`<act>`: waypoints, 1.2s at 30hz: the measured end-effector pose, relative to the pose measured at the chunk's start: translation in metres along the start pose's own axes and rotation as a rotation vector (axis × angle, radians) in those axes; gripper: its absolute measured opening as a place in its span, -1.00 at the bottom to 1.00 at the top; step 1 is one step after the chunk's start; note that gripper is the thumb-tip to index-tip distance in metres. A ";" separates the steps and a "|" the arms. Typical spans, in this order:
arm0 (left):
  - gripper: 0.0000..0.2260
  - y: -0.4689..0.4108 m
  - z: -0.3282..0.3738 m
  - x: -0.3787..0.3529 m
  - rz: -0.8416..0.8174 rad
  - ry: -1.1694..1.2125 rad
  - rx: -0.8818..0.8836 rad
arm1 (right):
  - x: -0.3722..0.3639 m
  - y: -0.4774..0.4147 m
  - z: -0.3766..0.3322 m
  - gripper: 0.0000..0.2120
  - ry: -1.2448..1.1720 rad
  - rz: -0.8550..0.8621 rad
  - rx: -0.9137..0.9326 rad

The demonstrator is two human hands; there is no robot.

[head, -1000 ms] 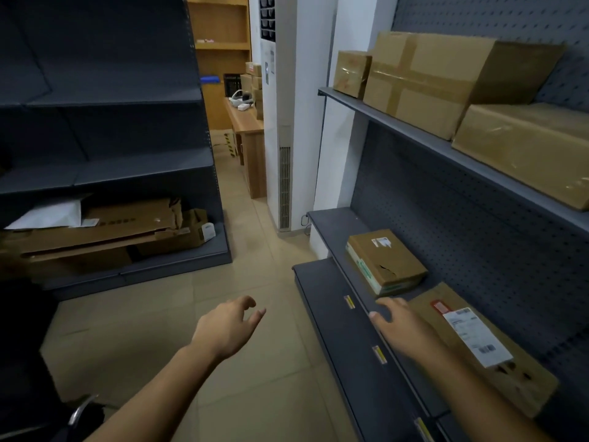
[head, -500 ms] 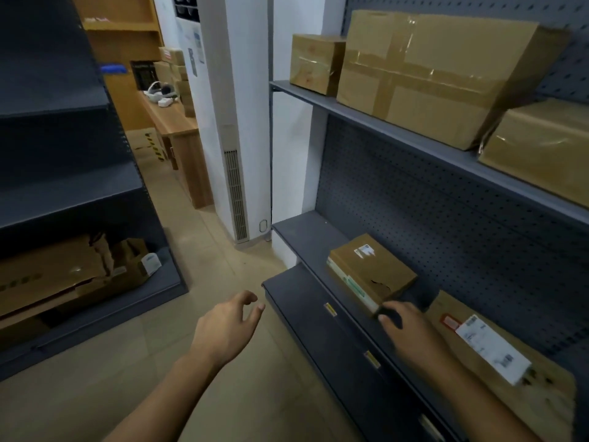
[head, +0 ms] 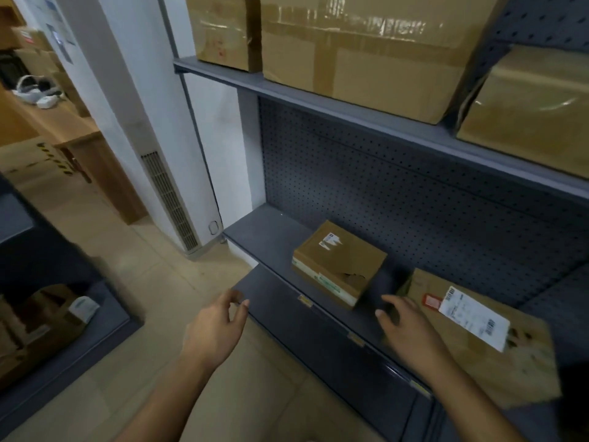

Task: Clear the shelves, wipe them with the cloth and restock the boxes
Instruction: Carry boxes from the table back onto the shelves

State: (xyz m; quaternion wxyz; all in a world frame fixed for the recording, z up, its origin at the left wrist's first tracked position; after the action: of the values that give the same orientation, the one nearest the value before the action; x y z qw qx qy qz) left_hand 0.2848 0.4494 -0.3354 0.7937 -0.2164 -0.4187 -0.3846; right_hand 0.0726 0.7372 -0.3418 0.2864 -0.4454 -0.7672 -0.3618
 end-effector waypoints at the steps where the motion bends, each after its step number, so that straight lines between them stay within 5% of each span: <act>1: -0.78 -0.010 -0.001 -0.007 0.002 0.016 -0.008 | -0.002 -0.007 0.004 -0.57 -0.014 0.002 -0.020; 15: -0.69 -0.125 -0.015 -0.086 -0.056 0.041 0.047 | -0.042 -0.101 0.029 -0.45 -0.157 -0.009 -0.249; 36: -0.58 -0.299 -0.047 -0.226 -0.316 0.073 -0.163 | -0.135 -0.216 0.045 -0.29 -0.223 0.128 -0.523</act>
State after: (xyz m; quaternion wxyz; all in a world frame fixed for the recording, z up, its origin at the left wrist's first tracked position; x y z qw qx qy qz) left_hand -0.0086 0.3330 -0.5427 0.7178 -0.1975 -0.3857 -0.5450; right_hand -0.0654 0.6355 -0.5349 0.0979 -0.5885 -0.6452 -0.4772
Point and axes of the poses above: each hand's wrist, its own y-axis away from the middle knuckle, its own x-axis out of the back of the hand, z = x × y, the point moved 2 cm from there along -y, towards the middle knuckle, and after that the axes turned 10 degrees about -x, right-handed, at the moved point
